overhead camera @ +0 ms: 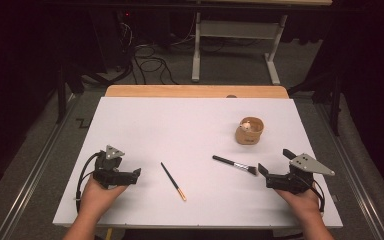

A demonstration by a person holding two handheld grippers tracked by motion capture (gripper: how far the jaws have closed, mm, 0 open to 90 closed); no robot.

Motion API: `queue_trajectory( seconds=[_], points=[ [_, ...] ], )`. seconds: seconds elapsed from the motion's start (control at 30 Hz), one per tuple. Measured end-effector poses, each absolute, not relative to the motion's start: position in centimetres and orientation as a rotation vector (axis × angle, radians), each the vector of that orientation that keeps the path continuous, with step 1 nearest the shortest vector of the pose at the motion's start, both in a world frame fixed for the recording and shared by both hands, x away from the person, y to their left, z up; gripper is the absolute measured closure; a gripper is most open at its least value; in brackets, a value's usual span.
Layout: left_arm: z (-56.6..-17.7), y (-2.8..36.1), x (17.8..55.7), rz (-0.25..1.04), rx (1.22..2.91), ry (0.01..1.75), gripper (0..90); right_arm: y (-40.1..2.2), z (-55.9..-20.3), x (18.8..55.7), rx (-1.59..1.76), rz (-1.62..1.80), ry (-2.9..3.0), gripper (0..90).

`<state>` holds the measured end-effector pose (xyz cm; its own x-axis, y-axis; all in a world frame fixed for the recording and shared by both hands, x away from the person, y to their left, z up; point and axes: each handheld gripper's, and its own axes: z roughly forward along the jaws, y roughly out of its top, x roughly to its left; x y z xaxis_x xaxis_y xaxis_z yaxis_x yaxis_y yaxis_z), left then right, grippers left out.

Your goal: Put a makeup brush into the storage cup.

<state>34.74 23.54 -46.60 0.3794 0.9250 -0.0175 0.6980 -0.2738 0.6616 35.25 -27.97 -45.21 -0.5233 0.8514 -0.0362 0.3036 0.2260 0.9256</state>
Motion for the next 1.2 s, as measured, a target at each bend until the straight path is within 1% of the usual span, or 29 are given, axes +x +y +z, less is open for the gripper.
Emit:
queue_trajectory(
  seconds=[0.27,0.57,0.73,1.03,1.13,1.2],
  points=[
    [-46.7,23.8,34.7,0.482,2.089,1.407,11.0,-27.8,-45.3,35.5,1.057,1.275,1.957,0.4],
    [-46.8,24.4,34.3,0.453,2.114,1.431,14.5,-27.4,-45.3,35.7,1.048,1.272,1.964,0.5],
    [-46.4,24.6,34.2,0.472,2.13,1.445,15.1,-27.3,-45.2,35.6,1.037,1.269,1.967,0.4],
    [-46.6,24.9,34.2,0.459,2.14,1.442,16.4,-27.0,-45.0,35.6,1.042,1.263,1.971,0.4],
    [-46.2,24.8,34.4,0.375,2.117,1.433,16.5,-26.9,-45.1,35.7,1.032,1.254,1.979,0.4],
    [-45.8,24.4,34.4,0.376,2.134,1.416,16.8,-26.9,-45.1,35.7,1.048,1.262,1.98,0.5]
  ],
)
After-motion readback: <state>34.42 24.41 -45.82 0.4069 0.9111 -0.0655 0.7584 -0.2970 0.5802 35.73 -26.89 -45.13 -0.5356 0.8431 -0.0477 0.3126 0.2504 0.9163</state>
